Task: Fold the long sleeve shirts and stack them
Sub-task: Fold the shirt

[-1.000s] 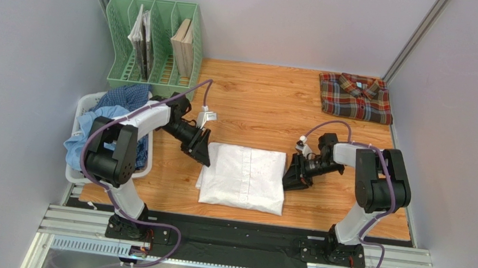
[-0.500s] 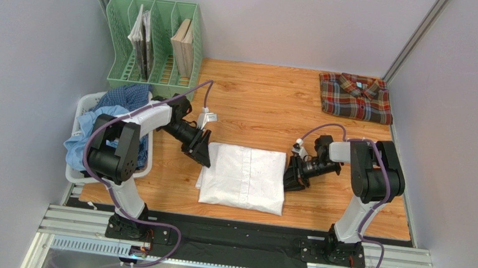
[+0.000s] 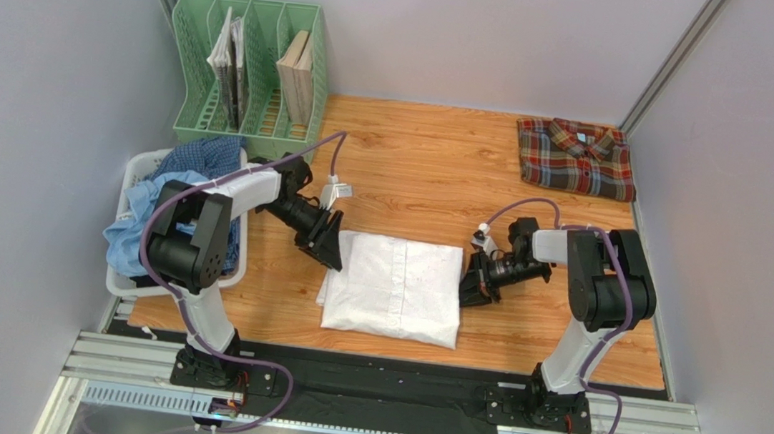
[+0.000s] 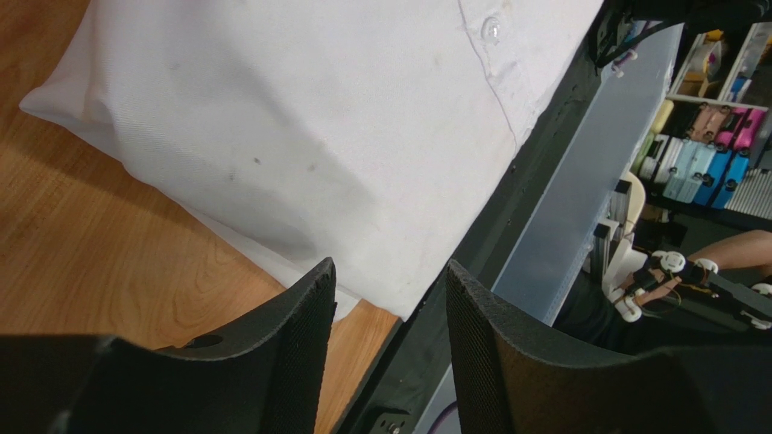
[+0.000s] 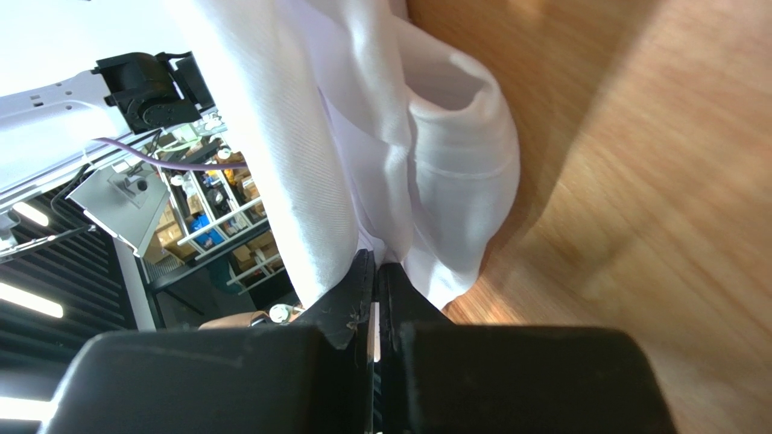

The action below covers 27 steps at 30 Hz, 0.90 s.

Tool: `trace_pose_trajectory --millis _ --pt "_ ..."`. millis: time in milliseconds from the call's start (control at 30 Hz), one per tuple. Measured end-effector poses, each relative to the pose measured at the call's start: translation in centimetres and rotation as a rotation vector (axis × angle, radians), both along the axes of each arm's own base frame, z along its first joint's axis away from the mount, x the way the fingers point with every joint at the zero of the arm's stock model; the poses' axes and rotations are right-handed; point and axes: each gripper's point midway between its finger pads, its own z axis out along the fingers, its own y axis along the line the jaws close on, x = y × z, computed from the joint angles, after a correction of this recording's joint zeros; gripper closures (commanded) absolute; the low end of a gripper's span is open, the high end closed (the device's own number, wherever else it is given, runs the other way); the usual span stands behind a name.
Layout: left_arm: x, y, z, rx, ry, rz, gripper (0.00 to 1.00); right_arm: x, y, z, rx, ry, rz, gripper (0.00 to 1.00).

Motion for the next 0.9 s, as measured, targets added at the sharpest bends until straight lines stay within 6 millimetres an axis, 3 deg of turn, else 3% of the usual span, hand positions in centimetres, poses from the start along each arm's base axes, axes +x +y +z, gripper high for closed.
trace_pose_trajectory --millis 233,333,433,833,900 --pt "-0.2 -0.1 -2.2 0.053 0.076 0.013 0.43 -0.1 -0.2 -0.2 -0.020 0.002 0.001 1.00" --pt "-0.5 -0.4 -2.9 0.070 0.101 0.005 0.47 0.0 -0.2 -0.2 -0.027 -0.005 0.002 1.00" --pt "-0.6 -0.6 -3.1 0.081 0.102 0.001 0.51 0.0 -0.3 -0.2 -0.036 -0.006 0.002 1.00" --pt "-0.3 0.7 -3.5 0.189 0.071 0.024 0.44 0.1 -0.6 -0.2 -0.062 -0.007 0.007 1.00" --pt "-0.4 0.6 -3.5 0.189 0.073 0.020 0.49 0.1 -0.6 -0.2 -0.064 -0.012 0.007 1.00"
